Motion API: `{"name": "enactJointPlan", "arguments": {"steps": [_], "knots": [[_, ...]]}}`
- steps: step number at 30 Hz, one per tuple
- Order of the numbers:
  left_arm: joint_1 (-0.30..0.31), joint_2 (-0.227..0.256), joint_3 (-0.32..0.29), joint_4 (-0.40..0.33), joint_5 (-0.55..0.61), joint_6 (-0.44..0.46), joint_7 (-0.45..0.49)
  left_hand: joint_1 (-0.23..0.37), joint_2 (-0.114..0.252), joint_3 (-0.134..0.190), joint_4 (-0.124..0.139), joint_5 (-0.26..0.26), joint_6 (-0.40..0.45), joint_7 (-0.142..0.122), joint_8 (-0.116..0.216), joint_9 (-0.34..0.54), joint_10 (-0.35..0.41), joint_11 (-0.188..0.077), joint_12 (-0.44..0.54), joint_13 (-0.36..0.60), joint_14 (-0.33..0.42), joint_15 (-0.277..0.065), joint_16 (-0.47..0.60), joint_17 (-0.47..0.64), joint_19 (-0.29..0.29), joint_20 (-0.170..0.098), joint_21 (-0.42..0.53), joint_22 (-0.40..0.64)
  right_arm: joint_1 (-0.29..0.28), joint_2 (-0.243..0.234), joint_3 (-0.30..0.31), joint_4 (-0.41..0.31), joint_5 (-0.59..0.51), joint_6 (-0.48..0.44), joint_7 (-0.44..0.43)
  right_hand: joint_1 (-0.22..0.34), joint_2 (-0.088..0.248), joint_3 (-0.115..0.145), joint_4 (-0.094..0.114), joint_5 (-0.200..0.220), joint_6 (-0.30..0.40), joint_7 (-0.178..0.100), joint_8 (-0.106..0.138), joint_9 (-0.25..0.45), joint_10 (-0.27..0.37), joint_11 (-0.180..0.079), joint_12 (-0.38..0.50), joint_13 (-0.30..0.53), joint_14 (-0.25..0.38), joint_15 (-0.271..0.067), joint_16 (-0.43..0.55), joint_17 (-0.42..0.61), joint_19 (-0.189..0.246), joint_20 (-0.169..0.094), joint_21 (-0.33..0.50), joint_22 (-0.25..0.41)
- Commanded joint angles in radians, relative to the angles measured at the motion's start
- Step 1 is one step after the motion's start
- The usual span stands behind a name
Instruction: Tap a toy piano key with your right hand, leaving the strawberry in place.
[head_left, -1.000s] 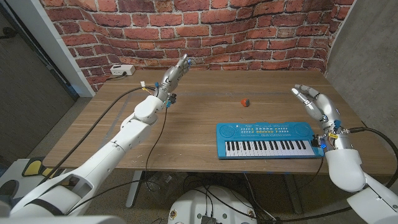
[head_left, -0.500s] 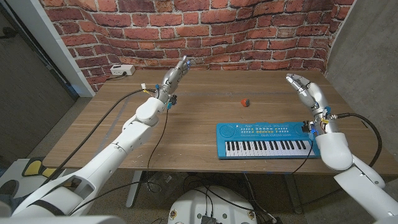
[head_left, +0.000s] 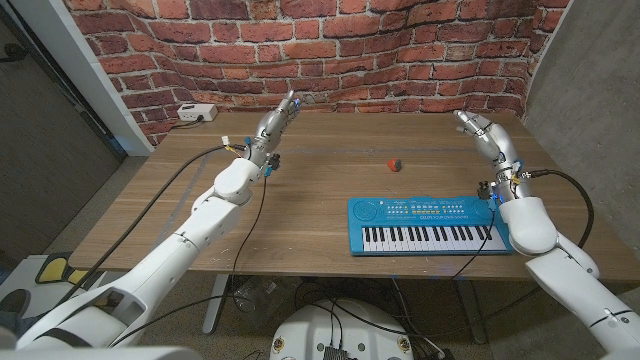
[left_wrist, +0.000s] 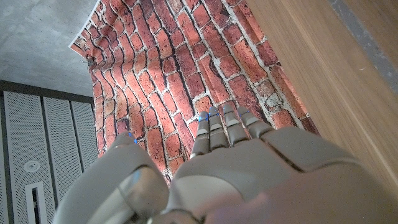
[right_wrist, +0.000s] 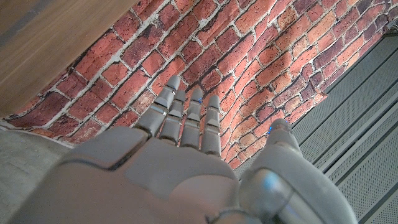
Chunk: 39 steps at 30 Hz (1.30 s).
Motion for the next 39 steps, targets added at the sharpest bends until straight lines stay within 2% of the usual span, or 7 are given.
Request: {"name": "enactJointPlan", "arguments": {"steps": [1, 12, 20, 25, 26, 32, 39], "knots": [[0.031, 0.02, -0.027, -0.023, -0.007, -0.011, 0.019, 0.0, 0.003, -0.005, 0.001, -0.001, 0.004, 0.0, -0.002, 0.003, 0.003, -0.003, -0.004, 0.005, -0.001, -0.002, 0.0, 0.005, -0.003, -0.002, -0.001, 0.003, 0.095, -0.034, -0.054, 0.064, 0.168, -0.001, 0.087, -0.002, 0.0, 0.003, 0.002, -0.005, -0.001, 0.004, 0.0, 0.001, 0.009, 0.003, 0.007, 0.004, 0.008, 0.002, 0.006, 0.002, 0.0, -0.005, 0.0, 0.001], [0.063, 0.044, -0.049, -0.055, -0.019, -0.004, 0.026, 0.0, 0.003, -0.007, 0.001, -0.002, 0.004, 0.0, -0.002, 0.003, 0.003, -0.002, -0.004, 0.005, 0.0, -0.002, 0.001, 0.005, -0.002, -0.003, 0.0, 0.003, 0.171, -0.073, -0.102, 0.103, 0.361, -0.061, 0.218, -0.013, 0.001, -0.002, 0.009, -0.006, -0.033, 0.017, -0.011, 0.001, -0.002, 0.009, -0.001, 0.004, 0.001, 0.009, 0.001, 0.004, -0.003, -0.004, -0.005, 0.001], [0.096, 0.069, -0.073, -0.079, -0.026, -0.016, 0.027, 0.0, 0.004, -0.008, 0.001, -0.002, 0.004, 0.001, -0.002, 0.003, 0.003, -0.005, -0.003, 0.005, 0.0, -0.003, 0.001, 0.005, -0.001, -0.003, 0.0, 0.003, 0.23, -0.094, -0.139, 0.141, 0.514, -0.098, 0.339, -0.032, -0.001, -0.01, 0.018, -0.005, -0.093, 0.026, -0.019, 0.0, -0.045, 0.024, -0.023, 0.004, -0.034, 0.025, -0.009, 0.006, -0.037, 0.002, -0.024, 0.001], [0.096, 0.077, -0.077, -0.063, -0.059, -0.013, -0.01, 0.0, 0.004, -0.009, 0.001, -0.002, 0.002, 0.001, -0.002, 0.003, 0.001, -0.004, -0.004, 0.005, -0.001, -0.003, 0.001, 0.005, -0.002, -0.003, 0.0, 0.003, 0.253, -0.094, -0.16, 0.164, 0.549, -0.111, 0.352, -0.039, -0.004, -0.014, 0.021, -0.005, -0.108, 0.029, -0.019, -0.001, -0.052, 0.021, -0.027, 0.004, -0.046, 0.026, -0.012, 0.006, -0.049, -0.001, -0.03, 0.001], [0.097, 0.078, -0.078, -0.061, -0.064, -0.015, -0.017, 0.0, 0.004, -0.009, 0.001, -0.002, 0.002, 0.0, -0.002, 0.003, 0.001, -0.004, -0.004, 0.005, -0.001, -0.002, 0.001, 0.005, -0.003, -0.002, 0.0, 0.003, 0.258, -0.094, -0.164, 0.168, 0.556, -0.113, 0.355, -0.043, -0.005, -0.017, 0.022, -0.005, -0.113, 0.023, -0.018, -0.001, -0.052, 0.02, -0.028, 0.003, -0.052, 0.013, -0.012, 0.006, -0.056, -0.009, -0.034, 0.001], [0.09, 0.076, -0.081, -0.024, -0.092, -0.044, -0.062, 0.001, 0.004, -0.009, 0.001, -0.002, 0.0, -0.007, -0.003, 0.003, 0.002, -0.007, -0.004, 0.005, -0.001, -0.003, 0.001, 0.005, -0.002, -0.003, 0.0, 0.003, 0.29, -0.076, -0.196, 0.211, 0.561, -0.087, 0.366, -0.053, -0.012, -0.024, 0.025, -0.004, -0.113, -0.008, -0.009, -0.002, -0.061, 0.01, -0.034, 0.002, -0.076, 0.008, -0.015, 0.005, -0.08, -0.019, -0.044, 0.0], [0.064, 0.049, -0.079, 0.063, -0.141, -0.077, -0.123, 0.001, 0.005, -0.01, 0.001, -0.001, 0.0, -0.01, -0.003, 0.003, 0.003, -0.009, -0.003, 0.005, 0.001, -0.005, 0.002, 0.005, 0.0, -0.002, 0.001, 0.003, 0.321, -0.045, -0.231, 0.278, 0.538, -0.033, 0.361, -0.059, -0.013, -0.028, 0.027, -0.003, -0.102, 0.008, -0.003, -0.001, -0.06, 0.016, -0.035, 0.001, -0.078, 0.013, -0.012, 0.004, -0.082, -0.019, -0.045, 0.0]]}}
